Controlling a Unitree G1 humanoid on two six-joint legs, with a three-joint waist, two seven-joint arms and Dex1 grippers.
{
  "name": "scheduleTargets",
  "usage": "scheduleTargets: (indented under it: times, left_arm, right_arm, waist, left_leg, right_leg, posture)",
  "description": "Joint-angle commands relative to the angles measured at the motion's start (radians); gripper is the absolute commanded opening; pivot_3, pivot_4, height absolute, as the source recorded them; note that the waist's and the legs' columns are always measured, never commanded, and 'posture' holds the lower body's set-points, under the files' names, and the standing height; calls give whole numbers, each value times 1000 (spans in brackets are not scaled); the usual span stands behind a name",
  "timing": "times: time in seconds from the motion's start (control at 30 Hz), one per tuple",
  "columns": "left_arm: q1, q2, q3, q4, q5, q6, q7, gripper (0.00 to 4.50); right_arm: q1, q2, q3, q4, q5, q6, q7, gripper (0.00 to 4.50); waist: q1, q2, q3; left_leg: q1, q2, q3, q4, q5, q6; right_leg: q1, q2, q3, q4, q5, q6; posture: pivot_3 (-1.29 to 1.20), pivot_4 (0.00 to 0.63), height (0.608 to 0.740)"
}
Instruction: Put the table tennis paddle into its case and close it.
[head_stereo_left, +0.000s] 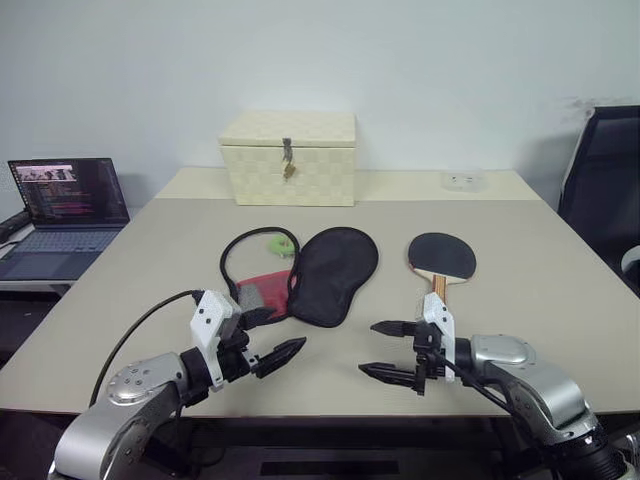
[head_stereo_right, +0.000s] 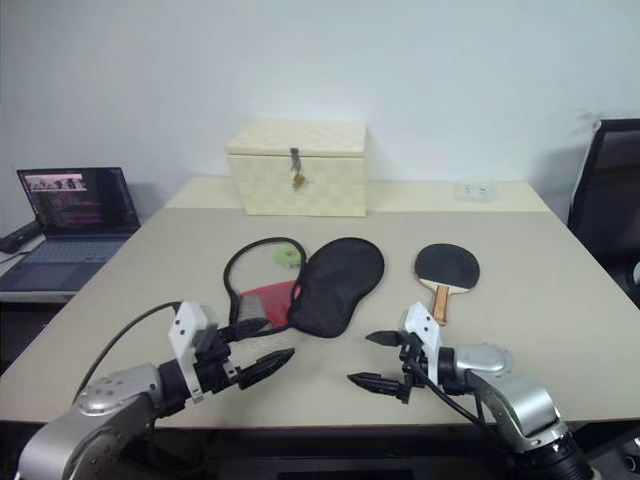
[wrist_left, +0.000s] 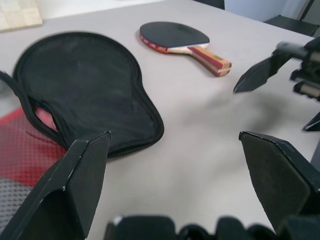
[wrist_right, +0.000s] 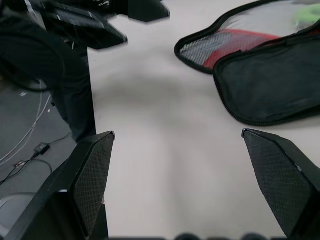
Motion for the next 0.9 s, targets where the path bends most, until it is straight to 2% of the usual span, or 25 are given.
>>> scheduleTargets:
  times: [0.03, 0.13, 0.23, 0.43, 0.63, 0.8, 0.9]
  left_arm:
    - [-35, -15, -10, 15, 16, -43, -14, 4500]
    - [-77, -29, -40, 91, 61, -104, -41, 4500]
    - [-117, -41, -25, 134, 44, -109, -61, 4500]
    - [-155, 16, 29, 214, 30, -135, -155, 4500]
    - [-117, 119, 112, 228, -36, -97, -282, 4500]
    - [-167, 174, 134, 306, -31, -103, -332, 4500]
    - [-194, 190, 143, 325, -36, -103, -349, 4500]
  right_arm:
    - [6, -21, -34, -86, 33, 36, -15, 4489]
    - [22, -30, -45, -87, 12, 38, -47, 4489]
    - [-4, -25, -75, -113, 49, 105, -90, 4489]
    - [-104, 78, -106, -68, 58, 219, -263, 4489]
    - [-213, 216, -57, 81, -20, 295, -426, 4489]
    - [-324, 327, -85, 320, -103, 286, -573, 4489]
    - [-376, 383, -86, 431, -131, 250, -600, 4489]
  waist:
    - [1, 0, 0]
    - [2, 0, 0]
    - [2, 0, 0]
    - [-6, 0, 0]
    - [-3, 0, 0]
    - [-2, 0, 0]
    - [-2, 0, 0]
  left_leg:
    - [0, 0, 0, 0, 0, 0]
    - [0, 0, 0, 1, 0, 0]
    - [0, 0, 0, 1, 0, 0]
    - [0, 1, 1, 0, 0, 0]
    - [0, 0, 1, -1, 0, 0]
    - [0, 0, 1, -1, 0, 0]
    - [-1, 0, 1, -1, 0, 0]
  right_leg:
    - [0, 0, 0, 0, 0, 0]
    - [1, 0, 0, 0, 0, 0]
    - [1, 0, -1, 0, 0, 0]
    - [-1, 1, 0, 1, 0, 0]
    - [-2, 1, 0, 1, 0, 0]
    - [-2, 0, -1, 1, 0, 0]
    - [-2, 0, -1, 1, 0, 0]
  posture:
    - [0, 150, 740]
    - [0, 150, 740]
    - [0, 150, 740]
    - [0, 150, 740]
    - [0, 150, 740]
    - [0, 150, 740]
    - [0, 150, 740]
